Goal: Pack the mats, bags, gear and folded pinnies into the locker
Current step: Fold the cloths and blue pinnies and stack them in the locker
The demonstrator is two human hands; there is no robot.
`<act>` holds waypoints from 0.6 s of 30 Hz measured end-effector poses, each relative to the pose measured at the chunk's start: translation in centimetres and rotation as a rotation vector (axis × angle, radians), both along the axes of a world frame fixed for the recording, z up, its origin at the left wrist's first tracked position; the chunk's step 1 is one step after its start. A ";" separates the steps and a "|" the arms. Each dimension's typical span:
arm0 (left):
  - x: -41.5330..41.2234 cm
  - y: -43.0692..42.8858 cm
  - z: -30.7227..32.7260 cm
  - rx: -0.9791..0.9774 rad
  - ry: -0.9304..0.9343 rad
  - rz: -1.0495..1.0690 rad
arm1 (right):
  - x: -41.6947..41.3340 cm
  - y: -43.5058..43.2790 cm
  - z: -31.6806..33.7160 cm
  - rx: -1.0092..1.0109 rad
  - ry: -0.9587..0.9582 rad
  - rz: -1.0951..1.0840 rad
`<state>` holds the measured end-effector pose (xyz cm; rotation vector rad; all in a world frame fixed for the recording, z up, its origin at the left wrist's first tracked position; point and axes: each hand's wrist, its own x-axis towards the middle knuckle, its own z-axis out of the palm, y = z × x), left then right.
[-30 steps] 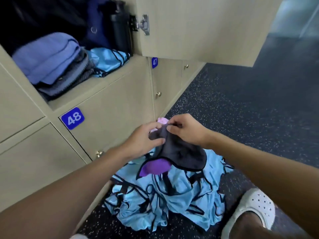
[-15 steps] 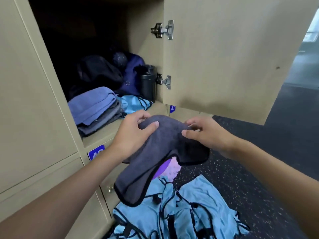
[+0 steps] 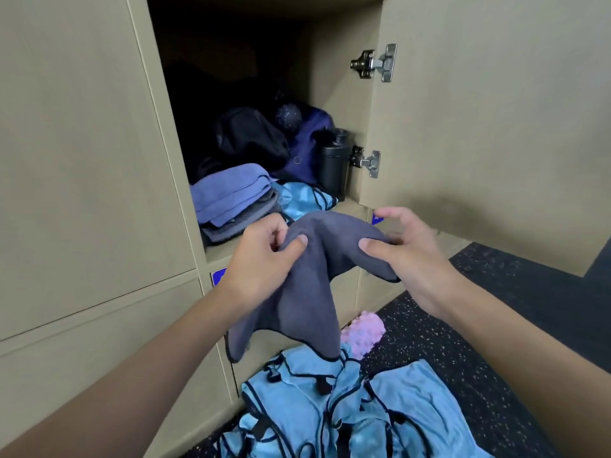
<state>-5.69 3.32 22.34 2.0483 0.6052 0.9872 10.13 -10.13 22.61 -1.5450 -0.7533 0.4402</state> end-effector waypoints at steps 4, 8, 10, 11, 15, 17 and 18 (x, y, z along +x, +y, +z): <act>0.9 -0.9 0.0 -0.146 -0.045 -0.076 | 0.2 -0.4 0.1 0.075 -0.041 -0.028; 2.0 -1.9 0.5 -0.104 0.010 -0.102 | 0.5 -0.9 0.4 0.124 -0.038 -0.051; 2.5 -2.3 1.0 -0.205 -0.045 -0.106 | 0.8 -1.3 0.3 0.109 -0.011 -0.057; 2.8 -2.4 1.1 -0.275 -0.087 -0.115 | 0.9 -1.5 0.1 0.095 0.008 -0.039; 3.7 -2.8 1.8 -0.459 -0.221 -0.118 | 1.1 -1.8 -0.6 0.109 0.056 -0.045; 3.8 -2.9 1.9 -0.428 -0.224 -0.098 | 1.2 -1.6 -0.5 0.180 0.098 -0.081; 3.9 -2.8 1.9 -0.394 -0.203 -0.101 | 1.1 -1.6 -0.3 0.204 0.104 -0.095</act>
